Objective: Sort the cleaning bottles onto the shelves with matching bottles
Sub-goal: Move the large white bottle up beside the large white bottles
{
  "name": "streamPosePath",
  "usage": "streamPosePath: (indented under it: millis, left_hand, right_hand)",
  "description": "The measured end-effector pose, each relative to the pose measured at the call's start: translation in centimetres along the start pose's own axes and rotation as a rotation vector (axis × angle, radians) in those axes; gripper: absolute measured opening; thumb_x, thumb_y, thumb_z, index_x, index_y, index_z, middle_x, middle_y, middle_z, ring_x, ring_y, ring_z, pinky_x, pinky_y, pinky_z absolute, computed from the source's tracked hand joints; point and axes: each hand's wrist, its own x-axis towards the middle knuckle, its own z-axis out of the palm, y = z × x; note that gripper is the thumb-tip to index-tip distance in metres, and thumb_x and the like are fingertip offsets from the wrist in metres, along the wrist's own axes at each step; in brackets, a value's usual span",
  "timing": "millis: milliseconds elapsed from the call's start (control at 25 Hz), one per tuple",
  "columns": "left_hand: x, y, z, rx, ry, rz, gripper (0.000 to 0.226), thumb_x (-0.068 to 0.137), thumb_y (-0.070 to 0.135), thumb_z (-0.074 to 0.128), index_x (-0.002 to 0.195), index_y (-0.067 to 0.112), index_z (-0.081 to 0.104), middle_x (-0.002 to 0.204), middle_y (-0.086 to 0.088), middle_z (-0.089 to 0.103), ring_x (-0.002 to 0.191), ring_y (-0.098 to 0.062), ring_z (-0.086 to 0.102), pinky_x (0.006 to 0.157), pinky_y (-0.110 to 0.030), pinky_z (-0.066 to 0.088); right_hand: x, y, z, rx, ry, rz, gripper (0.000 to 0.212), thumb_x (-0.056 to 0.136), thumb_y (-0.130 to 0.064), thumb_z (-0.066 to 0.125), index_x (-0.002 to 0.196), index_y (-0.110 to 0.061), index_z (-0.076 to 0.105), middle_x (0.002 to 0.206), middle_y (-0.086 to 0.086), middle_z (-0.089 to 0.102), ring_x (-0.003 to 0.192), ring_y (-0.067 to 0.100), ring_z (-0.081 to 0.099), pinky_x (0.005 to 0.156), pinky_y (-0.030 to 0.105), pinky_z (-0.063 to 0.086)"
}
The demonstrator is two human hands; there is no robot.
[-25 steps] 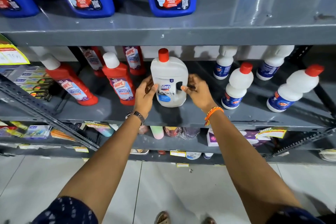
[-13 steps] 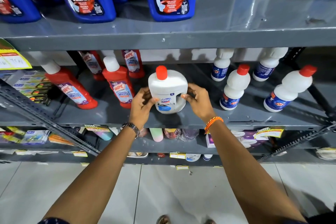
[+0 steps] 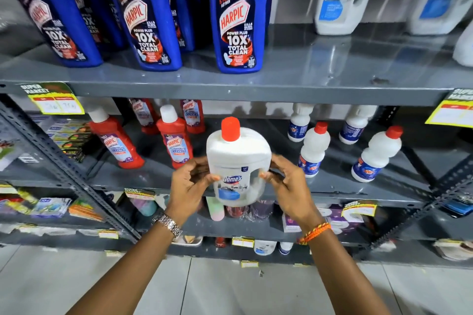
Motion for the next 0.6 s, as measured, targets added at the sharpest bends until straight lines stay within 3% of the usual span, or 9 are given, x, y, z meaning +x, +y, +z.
streamPosePath:
  millis: [160,360,600]
  left_hand:
    - [0.5,6.5,2.0,-0.08,0.001,0.181,0.032,0.077,0.018,0.082,0.106,0.018,0.067,0.098,0.014,0.079,0.092,-0.003,0.073,0.08,-0.017,0.057]
    - [2.8,14.8,5.9,-0.167,0.033,0.409,0.028,0.08,0.043,0.078,0.106,0.033,0.073,0.101,0.011,0.079,0.091,-0.006,0.074,0.08,-0.021,0.058]
    - [8.3,23.0,12.4,-0.226,-0.044,0.501,0.031,0.08,0.047,0.077,0.105,0.029,0.075,0.102,0.004,0.08,0.091,-0.012,0.075,0.078,-0.023,0.059]
  right_hand:
    - [0.4,-6.2,-3.3,0.008,0.032,-0.118,0.041,0.096,-0.008,0.063,0.136,-0.019,0.061,0.126,-0.002,0.071,0.12,0.013,0.066,0.102,0.036,0.055]
    - [2.0,-14.0,-8.7,-0.009,0.098,-0.252,0.034,0.095,-0.015,0.064,0.128,-0.023,0.066,0.118,-0.008,0.075,0.109,0.009,0.071,0.091,0.031,0.057]
    - [5.9,-21.0,-17.3,-0.084,0.141,-0.398,0.032,0.094,-0.018,0.063,0.125,-0.021,0.068,0.118,-0.006,0.076,0.113,0.01,0.07,0.094,0.028,0.055]
